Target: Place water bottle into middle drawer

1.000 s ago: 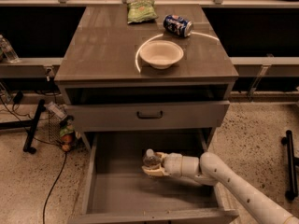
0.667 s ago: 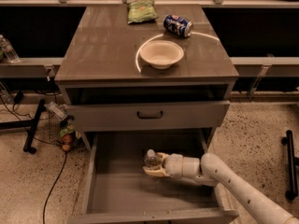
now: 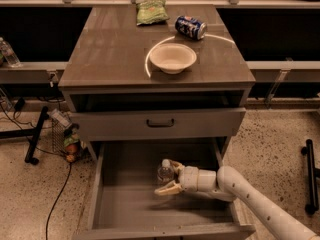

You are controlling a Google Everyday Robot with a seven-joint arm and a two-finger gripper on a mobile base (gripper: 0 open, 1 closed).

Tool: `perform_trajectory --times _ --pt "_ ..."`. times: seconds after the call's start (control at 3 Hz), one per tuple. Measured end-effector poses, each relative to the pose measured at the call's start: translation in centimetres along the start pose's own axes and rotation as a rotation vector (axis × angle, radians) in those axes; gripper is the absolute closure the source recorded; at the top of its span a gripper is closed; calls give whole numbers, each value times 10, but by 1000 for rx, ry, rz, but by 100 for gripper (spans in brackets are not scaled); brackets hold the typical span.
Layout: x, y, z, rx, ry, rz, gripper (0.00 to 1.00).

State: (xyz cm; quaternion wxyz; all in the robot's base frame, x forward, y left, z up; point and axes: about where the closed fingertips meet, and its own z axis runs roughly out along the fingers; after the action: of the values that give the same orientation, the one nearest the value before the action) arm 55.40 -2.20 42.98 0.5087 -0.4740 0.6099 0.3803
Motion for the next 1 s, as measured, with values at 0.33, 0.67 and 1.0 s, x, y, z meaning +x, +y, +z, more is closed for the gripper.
perform_trajectory --times 0.33,0.67,1.0 --pt "-14 -11 -32 61 2 -18 0" --pt "-47 -27 -106 172 26 -63 0" --pt "-78 -29 -200 260 117 -130 0"
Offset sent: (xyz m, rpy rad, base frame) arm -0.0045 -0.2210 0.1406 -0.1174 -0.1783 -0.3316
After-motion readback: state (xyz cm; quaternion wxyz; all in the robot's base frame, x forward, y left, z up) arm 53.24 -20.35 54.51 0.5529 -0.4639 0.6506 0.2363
